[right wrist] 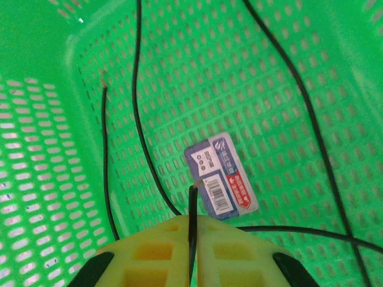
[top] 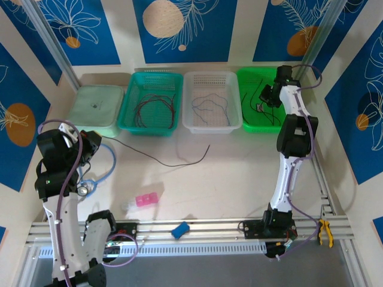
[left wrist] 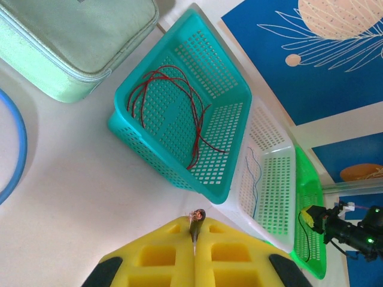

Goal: Untangle the cables

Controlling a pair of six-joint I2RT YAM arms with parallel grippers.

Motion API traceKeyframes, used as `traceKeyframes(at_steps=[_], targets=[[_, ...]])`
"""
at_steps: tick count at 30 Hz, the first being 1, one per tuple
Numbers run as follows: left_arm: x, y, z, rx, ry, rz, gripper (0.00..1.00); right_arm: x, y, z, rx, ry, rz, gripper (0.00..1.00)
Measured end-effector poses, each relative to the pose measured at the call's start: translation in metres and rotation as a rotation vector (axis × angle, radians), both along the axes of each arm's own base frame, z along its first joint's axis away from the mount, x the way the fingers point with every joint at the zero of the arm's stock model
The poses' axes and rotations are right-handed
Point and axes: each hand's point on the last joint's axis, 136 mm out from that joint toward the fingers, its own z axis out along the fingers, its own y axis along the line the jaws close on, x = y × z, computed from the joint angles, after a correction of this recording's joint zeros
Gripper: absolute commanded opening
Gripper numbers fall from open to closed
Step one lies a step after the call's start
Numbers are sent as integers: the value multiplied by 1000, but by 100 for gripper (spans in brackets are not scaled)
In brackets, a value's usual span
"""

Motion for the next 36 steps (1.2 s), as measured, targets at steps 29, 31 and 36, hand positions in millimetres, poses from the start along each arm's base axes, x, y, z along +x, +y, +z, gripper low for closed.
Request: traceKeyframes(at_steps=[29,31,36], targets=[[12,-31,112,-65,-265,-95,0,-148,125,173,82,-299,186,60],[11,-35,127,-70,-304,-113,0,-163,139,168,105,-293,219,60],[9,-51,140,-111,-334,-163,0,-198,157,158,200,-288,271,60]])
